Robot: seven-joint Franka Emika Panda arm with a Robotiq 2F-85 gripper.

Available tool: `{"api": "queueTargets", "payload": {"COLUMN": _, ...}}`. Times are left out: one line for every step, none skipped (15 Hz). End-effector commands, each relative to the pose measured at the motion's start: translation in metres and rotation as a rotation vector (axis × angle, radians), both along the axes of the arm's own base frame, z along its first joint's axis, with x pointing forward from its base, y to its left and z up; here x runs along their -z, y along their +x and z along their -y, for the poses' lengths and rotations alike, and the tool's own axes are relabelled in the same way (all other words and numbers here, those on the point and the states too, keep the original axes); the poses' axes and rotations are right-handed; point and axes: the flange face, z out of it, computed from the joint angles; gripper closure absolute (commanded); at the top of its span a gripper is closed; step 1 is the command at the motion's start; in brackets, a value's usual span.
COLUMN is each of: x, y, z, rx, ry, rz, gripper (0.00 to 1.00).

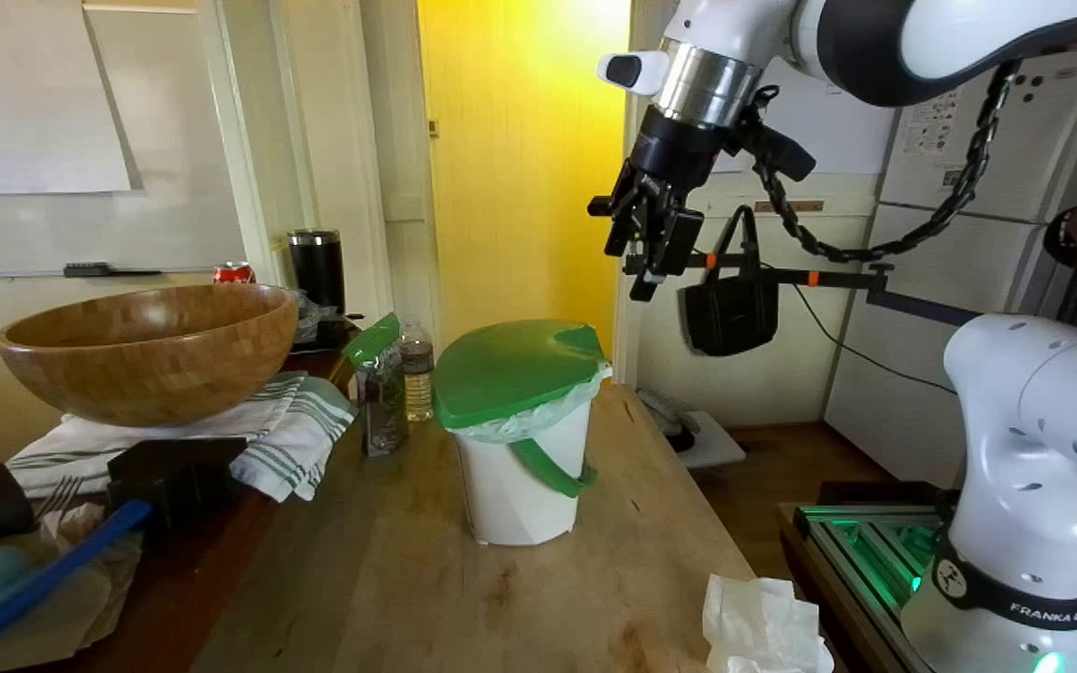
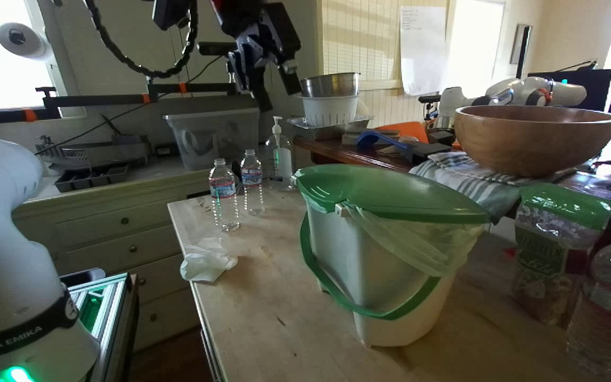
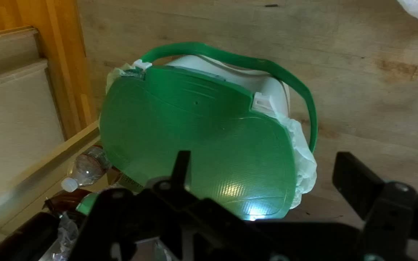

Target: Slightly rotate the bin and push it to the right

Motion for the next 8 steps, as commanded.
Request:
{"api": "queueTargets", "payload": {"x": -0.0022, "y": -0.0127, "z": 0.0082, "rx": 0.037, "ry": 0.038, "rz": 0.025, "gripper": 0.0}}
{"api": "queueTargets", "payload": {"x": -0.0049, "y": -0.0038, "z": 0.0052, "rx": 0.016, "ry": 0.007, "rz": 0.014, "gripper": 0.0}}
{"api": "queueTargets", "payload": {"x": -0.0063, "y": -0.0052, "z": 0.0072, "rx": 0.021, "ry": 0.01, "rz": 0.018, "gripper": 0.0}}
{"api": "queueTargets", "payload": {"x": -0.0071, "y": -0.0063, "z": 0.0085, "rx": 0.024, "ry": 0.011, "rz": 0.021, "gripper": 0.0}}
{"api": "queueTargets", "payload": {"x": -0.0074, "y": -0.0067, "z": 0.0089, "rx": 0.026, "ry": 0.011, "rz": 0.022, "gripper": 0.0}}
{"api": "queueTargets", "payload": {"x": -0.0073, "y": -0.0068, "z": 0.0089, "rx": 0.026, "ry": 0.012, "rz": 0.022, "gripper": 0.0}}
{"api": "queueTargets", "payload": {"x": -0.0072, "y": -0.0068, "z": 0.0088, "rx": 0.026, "ry": 0.012, "rz": 0.022, "gripper": 0.0}}
{"api": "queueTargets", "payload": {"x": -0.007, "y": -0.0068, "z": 0.0088, "rx": 0.026, "ry": 0.012, "rz": 0.022, "gripper": 0.0}}
